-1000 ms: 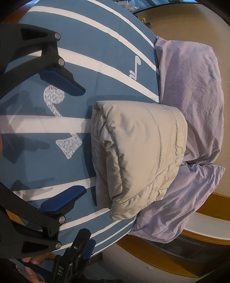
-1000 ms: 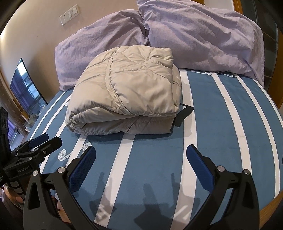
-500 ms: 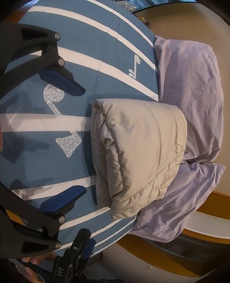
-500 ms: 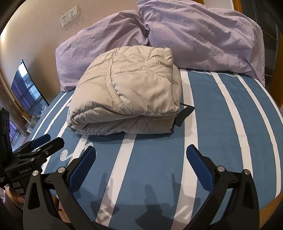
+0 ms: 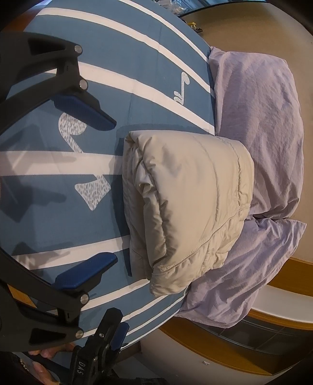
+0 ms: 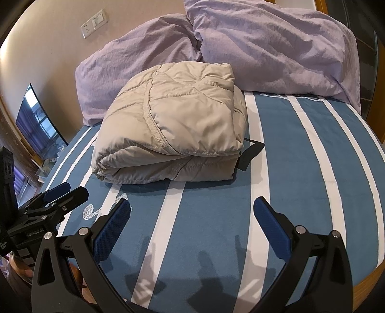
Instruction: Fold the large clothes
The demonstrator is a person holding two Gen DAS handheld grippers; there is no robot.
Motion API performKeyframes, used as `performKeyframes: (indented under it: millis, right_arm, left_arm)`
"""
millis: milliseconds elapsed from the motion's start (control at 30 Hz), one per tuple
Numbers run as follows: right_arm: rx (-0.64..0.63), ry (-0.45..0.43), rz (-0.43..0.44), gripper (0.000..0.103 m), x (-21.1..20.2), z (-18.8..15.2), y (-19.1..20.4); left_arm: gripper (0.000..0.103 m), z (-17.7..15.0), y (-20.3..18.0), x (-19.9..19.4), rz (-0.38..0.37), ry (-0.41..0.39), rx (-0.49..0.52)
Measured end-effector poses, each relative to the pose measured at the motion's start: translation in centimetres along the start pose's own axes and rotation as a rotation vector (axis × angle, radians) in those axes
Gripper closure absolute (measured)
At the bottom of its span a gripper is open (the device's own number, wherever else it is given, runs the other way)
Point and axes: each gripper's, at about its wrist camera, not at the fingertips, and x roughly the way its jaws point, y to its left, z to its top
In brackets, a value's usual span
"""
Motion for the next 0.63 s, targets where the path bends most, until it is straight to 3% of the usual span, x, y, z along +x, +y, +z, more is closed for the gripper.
performKeyframes:
  millis: [633]
  right_arm:
    - [0.005, 0.003, 0.003, 0.001, 0.14, -0.16, -0.17]
  left_arm:
    - [0.002, 0.09, -0.09, -0.01, 0.002, 0.002, 0.008]
